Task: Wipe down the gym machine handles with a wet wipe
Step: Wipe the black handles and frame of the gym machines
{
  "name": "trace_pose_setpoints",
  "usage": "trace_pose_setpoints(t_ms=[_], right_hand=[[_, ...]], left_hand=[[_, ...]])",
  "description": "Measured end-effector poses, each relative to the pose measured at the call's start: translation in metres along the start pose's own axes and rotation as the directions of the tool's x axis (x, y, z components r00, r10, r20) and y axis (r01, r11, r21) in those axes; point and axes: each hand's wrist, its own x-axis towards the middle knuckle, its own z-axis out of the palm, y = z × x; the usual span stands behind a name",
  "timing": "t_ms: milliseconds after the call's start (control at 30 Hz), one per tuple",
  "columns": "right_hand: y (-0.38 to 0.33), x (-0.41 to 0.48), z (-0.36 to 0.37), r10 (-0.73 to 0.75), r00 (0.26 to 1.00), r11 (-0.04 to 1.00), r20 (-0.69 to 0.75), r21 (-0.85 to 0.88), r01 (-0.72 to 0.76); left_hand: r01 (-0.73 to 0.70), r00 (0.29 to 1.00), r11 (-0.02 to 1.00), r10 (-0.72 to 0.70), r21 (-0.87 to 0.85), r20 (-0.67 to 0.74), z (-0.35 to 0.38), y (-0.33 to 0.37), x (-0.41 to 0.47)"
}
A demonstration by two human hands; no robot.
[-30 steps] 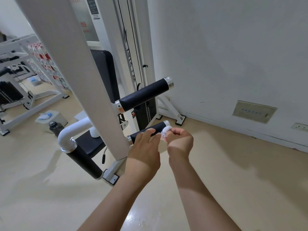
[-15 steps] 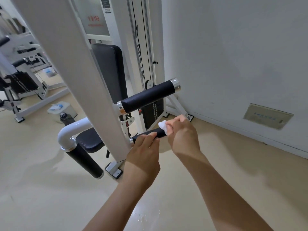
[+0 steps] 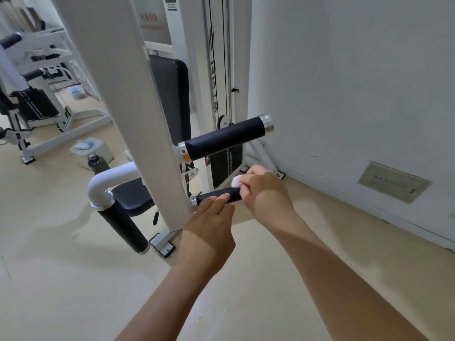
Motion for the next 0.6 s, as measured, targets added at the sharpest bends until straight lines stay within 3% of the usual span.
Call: trace_pose_setpoints(t_ms=[67,133,167,267,300,333,433,500,600], right_hand=[[0.019,-0.004,0.001,0.105,0.992,0.994,-0.064,-0.023,-0.107],[0.032,-0.015,0.011,0.298,0.948,0.939,-0.11,0.211,-0.271],[0.034,-0.023,0.016,0.418,0.905,0.847,-0.076,0.395,-0.357],[0.028,-0.046,0.022,0.632,0.757,0.279,0.165,0.863,-0.421],[0.024,-0.055,0.019,0.627,0.746,0.132,0.223,0.914,-0.384],[0.02,-0.064,0.014,0.601,0.756,0.056,0.261,0.929,-0.366],[-0.003,-0.091,0.002,0.437,0.853,0.079,0.284,0.933,-0.352],[-0.027,-0.108,-0.006,0.251,0.928,0.212,0.274,0.92,-0.329],[-0.066,-0.124,-0.014,0.106,0.945,0.33,0.311,0.885,-0.328]], left_hand=[[0.038,0.998,0.999,-0.038,0.006,0.042,-0.005,0.004,0.0],[0.031,0.999,0.999,-0.032,0.018,0.031,-0.004,0.003,0.001],[0.036,0.999,0.999,-0.037,0.014,0.04,-0.005,0.003,0.001],[0.046,0.998,0.996,-0.043,-0.077,0.043,-0.008,0.002,0.0],[0.051,0.999,0.99,-0.049,-0.134,0.02,-0.008,0.001,-0.003],[0.044,0.999,0.978,-0.05,-0.204,-0.022,-0.008,0.0,-0.007],[0.017,0.999,0.91,-0.033,-0.415,-0.031,-0.021,-0.003,-0.027],[-0.029,0.999,0.889,0.042,-0.457,0.019,-0.029,-0.009,-0.045],[-0.036,0.999,0.847,0.025,-0.53,-0.028,-0.048,-0.03,-0.076]])
